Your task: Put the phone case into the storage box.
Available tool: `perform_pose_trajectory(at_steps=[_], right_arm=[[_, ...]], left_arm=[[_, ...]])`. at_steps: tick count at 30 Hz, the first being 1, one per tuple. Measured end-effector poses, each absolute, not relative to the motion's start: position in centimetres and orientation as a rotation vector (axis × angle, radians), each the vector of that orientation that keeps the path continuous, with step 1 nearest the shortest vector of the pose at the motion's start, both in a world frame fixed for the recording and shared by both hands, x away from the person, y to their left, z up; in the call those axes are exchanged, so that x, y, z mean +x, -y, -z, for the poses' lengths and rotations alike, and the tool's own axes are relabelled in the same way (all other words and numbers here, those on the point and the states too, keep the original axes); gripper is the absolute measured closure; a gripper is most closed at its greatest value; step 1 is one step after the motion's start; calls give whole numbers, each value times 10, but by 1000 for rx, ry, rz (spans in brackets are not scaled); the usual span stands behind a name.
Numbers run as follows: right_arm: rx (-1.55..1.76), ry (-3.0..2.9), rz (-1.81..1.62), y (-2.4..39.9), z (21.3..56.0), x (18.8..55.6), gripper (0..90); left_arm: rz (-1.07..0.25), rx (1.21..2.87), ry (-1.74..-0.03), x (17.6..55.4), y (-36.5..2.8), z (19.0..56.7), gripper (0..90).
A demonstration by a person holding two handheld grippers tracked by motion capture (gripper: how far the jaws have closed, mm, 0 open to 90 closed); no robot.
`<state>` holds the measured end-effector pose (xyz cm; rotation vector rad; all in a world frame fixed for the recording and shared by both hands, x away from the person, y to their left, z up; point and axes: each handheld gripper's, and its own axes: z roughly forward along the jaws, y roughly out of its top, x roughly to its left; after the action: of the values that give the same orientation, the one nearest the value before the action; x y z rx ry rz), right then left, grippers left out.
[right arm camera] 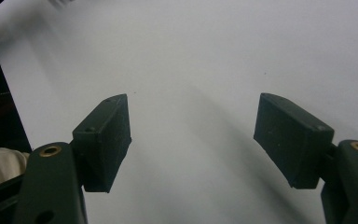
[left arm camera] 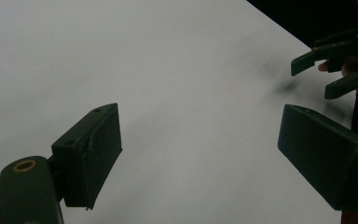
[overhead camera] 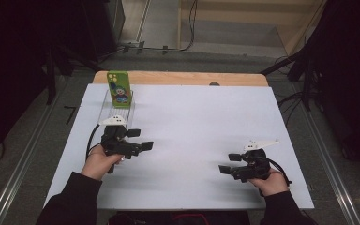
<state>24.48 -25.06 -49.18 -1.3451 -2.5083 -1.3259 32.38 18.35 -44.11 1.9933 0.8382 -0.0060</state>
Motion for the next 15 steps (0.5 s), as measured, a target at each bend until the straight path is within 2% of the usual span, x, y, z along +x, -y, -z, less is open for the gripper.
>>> perform_pose_trajectory(at_steps=[15], right_arm=[[-1347,2508,1327,252,492,244,254]], left_arm=[[1,2041,-818,302,-192,451,150]])
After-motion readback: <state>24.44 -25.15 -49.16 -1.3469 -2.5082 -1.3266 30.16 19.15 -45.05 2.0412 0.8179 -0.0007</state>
